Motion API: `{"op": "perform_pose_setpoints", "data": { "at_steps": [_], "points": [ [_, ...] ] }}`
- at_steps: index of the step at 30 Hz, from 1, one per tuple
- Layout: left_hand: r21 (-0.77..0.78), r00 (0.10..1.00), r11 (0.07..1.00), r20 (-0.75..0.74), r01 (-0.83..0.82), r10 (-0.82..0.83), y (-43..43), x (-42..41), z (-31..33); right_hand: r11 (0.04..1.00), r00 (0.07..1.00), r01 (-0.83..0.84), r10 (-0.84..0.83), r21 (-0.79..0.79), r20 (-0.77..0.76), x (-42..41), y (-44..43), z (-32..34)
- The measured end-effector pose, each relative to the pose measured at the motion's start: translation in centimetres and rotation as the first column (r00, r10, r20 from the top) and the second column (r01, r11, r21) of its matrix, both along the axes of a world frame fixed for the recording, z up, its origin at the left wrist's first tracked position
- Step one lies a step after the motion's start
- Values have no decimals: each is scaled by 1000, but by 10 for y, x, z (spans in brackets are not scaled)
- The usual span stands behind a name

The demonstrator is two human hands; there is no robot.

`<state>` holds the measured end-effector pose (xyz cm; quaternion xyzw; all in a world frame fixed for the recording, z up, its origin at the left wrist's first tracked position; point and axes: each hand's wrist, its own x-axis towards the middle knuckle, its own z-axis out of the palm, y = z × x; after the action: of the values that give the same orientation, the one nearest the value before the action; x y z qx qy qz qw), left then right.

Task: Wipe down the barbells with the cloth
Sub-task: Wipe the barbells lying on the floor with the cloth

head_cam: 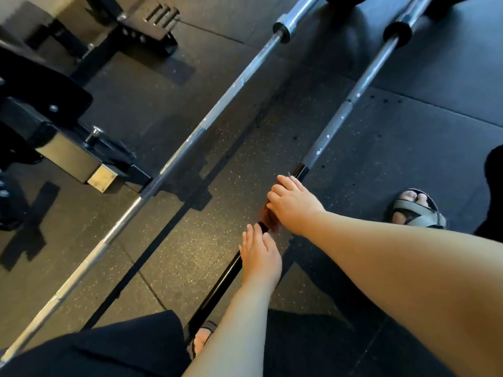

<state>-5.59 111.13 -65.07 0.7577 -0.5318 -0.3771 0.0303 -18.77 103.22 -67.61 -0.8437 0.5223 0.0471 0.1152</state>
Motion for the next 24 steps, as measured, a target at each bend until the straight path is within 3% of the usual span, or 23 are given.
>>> {"op": "perform_pose_setpoints", "data": {
  "at_steps": [2,10,15,21,24],
  "points": [
    [-28,1000,999,-10,-18,18,0,2,-2,999,1000,28,-29,24,6,6,3,2],
    [-47,994,996,74,-75,78,-10,-9,-7,985,986,-168,167,-31,-23,-4,4,3],
    [-77,999,997,21,-28,30,8,0,-4,999,999,-44,44,-6,18,7,16,1],
    [-100,990,985,24,-138,141,-5,-1,-5,973,973,-229,228,-24,-31,3,-1,1],
    [-123,985,983,98,-132,145,-13,-9,-11,994,995,-99,101,-50,27,-12,-6,0]
  ]
}}
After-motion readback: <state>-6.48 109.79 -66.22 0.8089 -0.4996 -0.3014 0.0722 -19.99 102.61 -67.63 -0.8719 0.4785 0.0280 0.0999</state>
